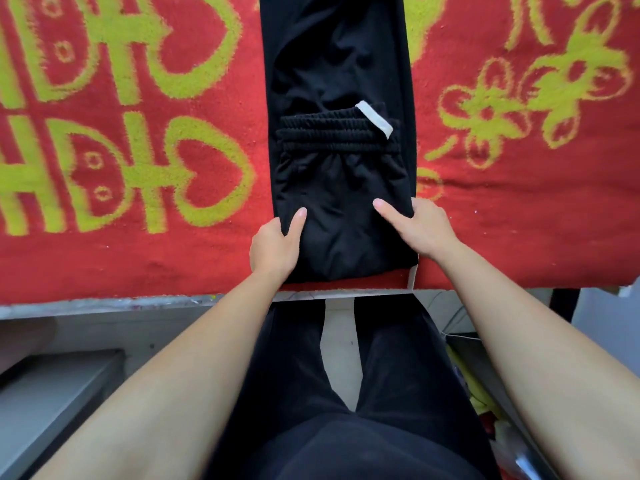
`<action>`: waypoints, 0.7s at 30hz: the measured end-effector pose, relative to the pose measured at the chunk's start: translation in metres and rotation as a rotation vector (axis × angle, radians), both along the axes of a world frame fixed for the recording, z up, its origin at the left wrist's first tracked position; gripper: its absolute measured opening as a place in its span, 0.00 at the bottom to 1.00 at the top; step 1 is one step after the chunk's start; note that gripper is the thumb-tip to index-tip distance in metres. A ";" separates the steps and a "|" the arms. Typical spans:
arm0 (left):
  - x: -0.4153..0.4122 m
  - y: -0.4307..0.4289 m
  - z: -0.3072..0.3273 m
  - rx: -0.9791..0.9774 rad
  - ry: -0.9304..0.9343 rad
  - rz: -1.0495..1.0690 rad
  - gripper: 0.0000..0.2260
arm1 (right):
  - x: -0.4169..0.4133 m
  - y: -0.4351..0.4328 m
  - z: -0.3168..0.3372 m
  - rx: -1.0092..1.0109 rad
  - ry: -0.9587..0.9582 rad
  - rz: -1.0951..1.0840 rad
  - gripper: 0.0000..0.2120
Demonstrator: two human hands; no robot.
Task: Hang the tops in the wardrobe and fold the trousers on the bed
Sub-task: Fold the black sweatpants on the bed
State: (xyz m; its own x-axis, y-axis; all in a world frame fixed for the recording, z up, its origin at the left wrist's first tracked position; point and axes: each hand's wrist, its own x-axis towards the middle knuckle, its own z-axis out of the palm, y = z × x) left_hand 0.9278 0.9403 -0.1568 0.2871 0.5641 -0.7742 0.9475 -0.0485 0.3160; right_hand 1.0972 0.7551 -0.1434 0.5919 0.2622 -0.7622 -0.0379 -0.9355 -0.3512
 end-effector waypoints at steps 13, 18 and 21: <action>-0.020 -0.020 0.005 0.024 -0.037 0.070 0.24 | -0.038 -0.026 0.004 -0.209 -0.187 0.123 0.31; 0.038 0.029 -0.007 0.142 -0.071 -0.007 0.15 | -0.005 0.019 -0.002 -0.174 -0.314 0.171 0.24; 0.061 0.055 -0.012 0.089 0.050 -0.174 0.16 | 0.025 0.039 -0.009 -0.345 -0.034 0.256 0.24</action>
